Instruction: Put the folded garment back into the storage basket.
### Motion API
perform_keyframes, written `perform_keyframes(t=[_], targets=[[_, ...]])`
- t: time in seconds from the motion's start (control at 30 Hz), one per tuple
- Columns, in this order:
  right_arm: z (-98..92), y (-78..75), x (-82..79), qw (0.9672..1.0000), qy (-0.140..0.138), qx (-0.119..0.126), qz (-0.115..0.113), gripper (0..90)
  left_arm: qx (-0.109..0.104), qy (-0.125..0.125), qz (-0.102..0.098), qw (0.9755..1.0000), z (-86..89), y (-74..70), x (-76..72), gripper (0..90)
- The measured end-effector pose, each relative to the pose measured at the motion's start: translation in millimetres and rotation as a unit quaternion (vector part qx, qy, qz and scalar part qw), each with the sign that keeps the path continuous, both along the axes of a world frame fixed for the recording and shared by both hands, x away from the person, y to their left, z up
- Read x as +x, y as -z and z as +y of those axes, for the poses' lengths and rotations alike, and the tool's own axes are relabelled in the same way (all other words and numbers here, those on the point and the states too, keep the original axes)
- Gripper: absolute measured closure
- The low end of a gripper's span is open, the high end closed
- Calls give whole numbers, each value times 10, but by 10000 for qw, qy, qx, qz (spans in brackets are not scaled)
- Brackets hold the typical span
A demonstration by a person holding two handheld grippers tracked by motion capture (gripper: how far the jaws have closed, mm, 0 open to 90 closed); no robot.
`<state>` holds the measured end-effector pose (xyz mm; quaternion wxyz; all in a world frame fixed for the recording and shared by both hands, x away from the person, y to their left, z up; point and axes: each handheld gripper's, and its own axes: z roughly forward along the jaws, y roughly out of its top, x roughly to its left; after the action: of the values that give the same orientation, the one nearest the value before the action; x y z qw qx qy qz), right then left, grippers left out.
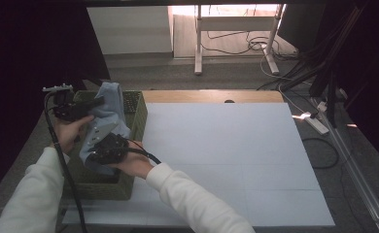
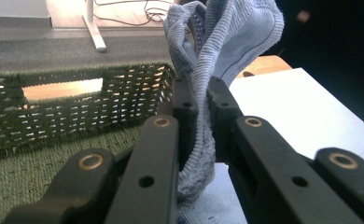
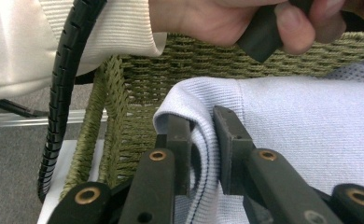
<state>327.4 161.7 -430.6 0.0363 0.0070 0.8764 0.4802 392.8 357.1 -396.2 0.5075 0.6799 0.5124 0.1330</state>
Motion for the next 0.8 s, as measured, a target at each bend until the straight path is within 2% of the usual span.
perform_keyframes(t=[0.27, 0.6, 0.8], targets=[[87, 65, 24, 9998, 32, -190, 54, 772, -40, -59, 168, 9998, 74, 137, 37, 838], [206, 139, 38, 9989, 8, -437, 140, 770, 33, -133, 349, 9993, 188, 241, 61, 837], [255, 160, 54, 9980, 54, -589, 217, 766, 107, -125, 460, 9988, 198, 306, 93, 836]])
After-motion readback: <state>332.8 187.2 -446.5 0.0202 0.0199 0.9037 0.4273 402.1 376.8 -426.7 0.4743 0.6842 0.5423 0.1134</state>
